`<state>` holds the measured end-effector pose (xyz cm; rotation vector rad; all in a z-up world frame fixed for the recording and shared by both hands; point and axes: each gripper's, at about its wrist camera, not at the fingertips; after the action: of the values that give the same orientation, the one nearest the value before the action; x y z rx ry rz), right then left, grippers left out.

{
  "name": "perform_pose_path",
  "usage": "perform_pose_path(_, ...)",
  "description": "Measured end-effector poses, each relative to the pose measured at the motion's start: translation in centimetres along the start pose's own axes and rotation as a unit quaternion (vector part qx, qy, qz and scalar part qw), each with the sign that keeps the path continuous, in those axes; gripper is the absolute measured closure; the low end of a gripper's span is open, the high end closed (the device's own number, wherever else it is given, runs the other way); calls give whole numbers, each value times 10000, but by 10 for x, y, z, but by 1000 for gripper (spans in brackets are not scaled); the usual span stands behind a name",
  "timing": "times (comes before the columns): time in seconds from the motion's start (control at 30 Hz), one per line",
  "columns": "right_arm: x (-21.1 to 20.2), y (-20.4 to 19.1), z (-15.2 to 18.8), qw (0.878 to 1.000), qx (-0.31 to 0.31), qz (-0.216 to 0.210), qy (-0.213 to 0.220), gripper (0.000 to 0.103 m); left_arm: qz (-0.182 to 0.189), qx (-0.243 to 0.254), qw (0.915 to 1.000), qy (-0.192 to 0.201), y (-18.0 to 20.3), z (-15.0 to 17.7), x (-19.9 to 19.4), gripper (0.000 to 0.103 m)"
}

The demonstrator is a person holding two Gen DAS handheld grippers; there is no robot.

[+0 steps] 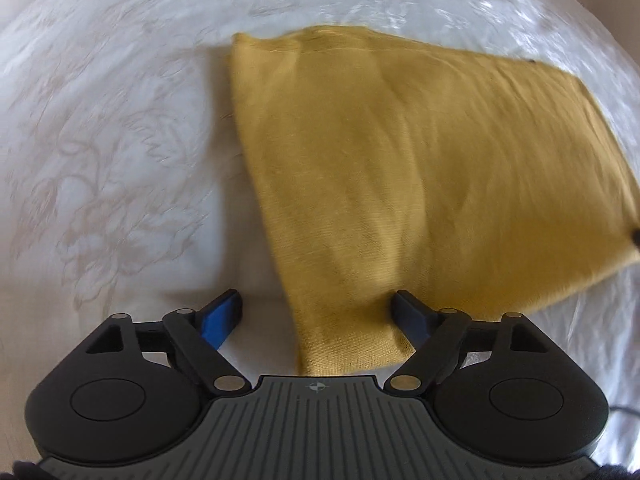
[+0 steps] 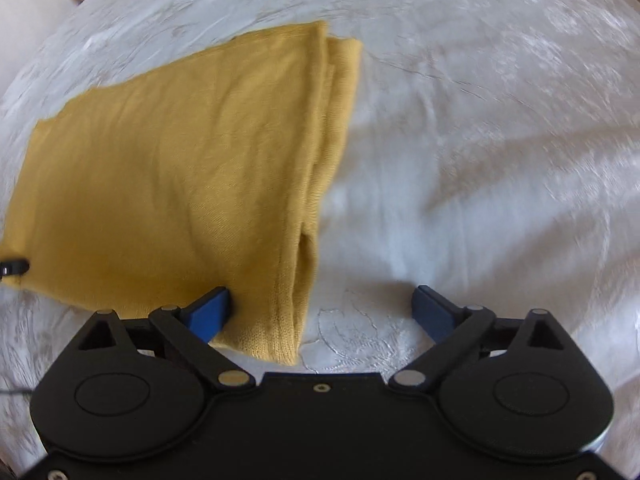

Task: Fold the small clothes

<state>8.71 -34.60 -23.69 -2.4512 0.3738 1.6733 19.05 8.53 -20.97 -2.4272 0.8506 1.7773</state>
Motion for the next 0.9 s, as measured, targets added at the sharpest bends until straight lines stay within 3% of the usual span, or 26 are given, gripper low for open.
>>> perform_pose_path(0.33,-63,5,20,9867,1543,-451,235,1,495,-952,9936,358,-2,22,-50,20)
perform_pose_path(0.5,-84,-13,43,9797,1891,-636,207,1,726,-1009,9916,362,2,40,-65,10)
perform_pose_path(0.7,-98,-39,74,9738,2123,-793,176,1,782,-962,9916,373,2,62,-81,10)
perform_pose_path(0.9,-99,-50,83,9727,2132,-920,58,1,820,-1063,9901,405,6,70,-90,10)
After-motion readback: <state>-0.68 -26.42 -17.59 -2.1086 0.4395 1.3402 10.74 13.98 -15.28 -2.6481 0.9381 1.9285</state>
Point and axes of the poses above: each gripper's, at about its wrist camera, not at the fingertips, and x roughly the way its jaws point, y to its right, z to its underside, and after that the axes turned 15 degrees about z, right-handed
